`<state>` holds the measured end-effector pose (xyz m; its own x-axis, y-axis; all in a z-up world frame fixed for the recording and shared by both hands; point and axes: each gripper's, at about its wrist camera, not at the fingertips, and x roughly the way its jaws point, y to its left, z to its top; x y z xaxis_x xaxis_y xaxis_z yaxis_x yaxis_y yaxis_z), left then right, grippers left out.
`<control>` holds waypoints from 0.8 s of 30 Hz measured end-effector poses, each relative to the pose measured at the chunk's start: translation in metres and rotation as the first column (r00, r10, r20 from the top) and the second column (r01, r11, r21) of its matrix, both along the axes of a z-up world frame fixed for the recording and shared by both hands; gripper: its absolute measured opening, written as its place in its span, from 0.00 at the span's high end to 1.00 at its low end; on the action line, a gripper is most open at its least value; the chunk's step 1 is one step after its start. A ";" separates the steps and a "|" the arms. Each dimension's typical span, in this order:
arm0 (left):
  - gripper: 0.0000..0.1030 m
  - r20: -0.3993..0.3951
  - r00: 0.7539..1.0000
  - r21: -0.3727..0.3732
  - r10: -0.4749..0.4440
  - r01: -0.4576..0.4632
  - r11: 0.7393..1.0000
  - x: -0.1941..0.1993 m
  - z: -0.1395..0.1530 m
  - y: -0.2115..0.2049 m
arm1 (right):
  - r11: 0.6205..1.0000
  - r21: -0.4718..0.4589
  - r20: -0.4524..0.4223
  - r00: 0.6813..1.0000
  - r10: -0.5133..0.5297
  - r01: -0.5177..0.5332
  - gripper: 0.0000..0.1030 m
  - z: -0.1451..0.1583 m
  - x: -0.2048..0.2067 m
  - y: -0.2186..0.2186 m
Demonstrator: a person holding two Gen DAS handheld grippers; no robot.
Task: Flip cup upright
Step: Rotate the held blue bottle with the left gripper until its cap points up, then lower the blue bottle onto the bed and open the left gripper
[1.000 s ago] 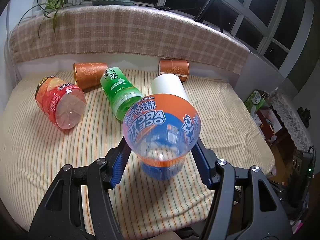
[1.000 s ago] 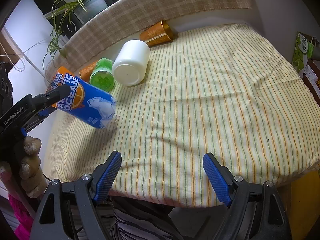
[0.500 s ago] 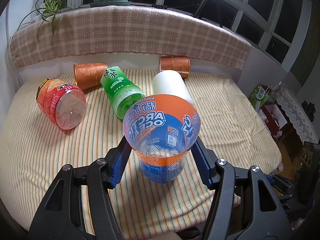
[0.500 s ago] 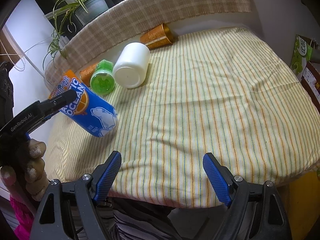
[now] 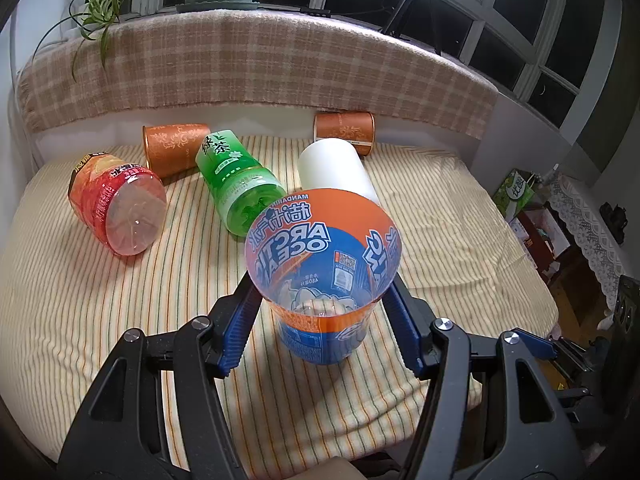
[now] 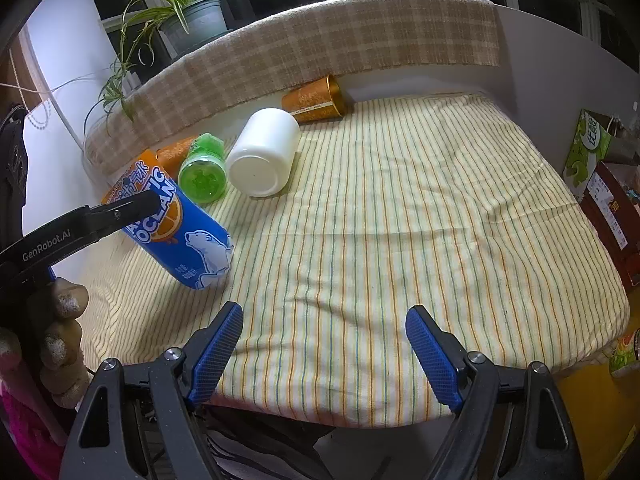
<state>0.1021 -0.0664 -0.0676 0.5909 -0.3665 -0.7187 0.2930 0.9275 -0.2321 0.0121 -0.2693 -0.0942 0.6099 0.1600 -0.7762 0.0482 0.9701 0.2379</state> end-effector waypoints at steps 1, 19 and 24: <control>0.39 0.000 1.000 0.000 -0.002 0.002 1.000 0.000 0.000 0.000 | 1.000 0.001 0.000 1.000 -0.001 0.001 0.17 0.000 0.000 0.000; 0.22 -0.002 0.999 -0.001 -0.037 0.037 0.999 -0.010 0.000 -0.009 | 1.000 -0.012 0.011 1.000 -0.004 0.004 0.17 0.002 -0.002 -0.002; 0.22 -0.010 0.999 -0.015 -0.036 0.036 0.999 -0.013 0.000 -0.004 | 1.000 -0.031 0.025 1.000 -0.003 0.004 0.17 0.005 -0.002 0.001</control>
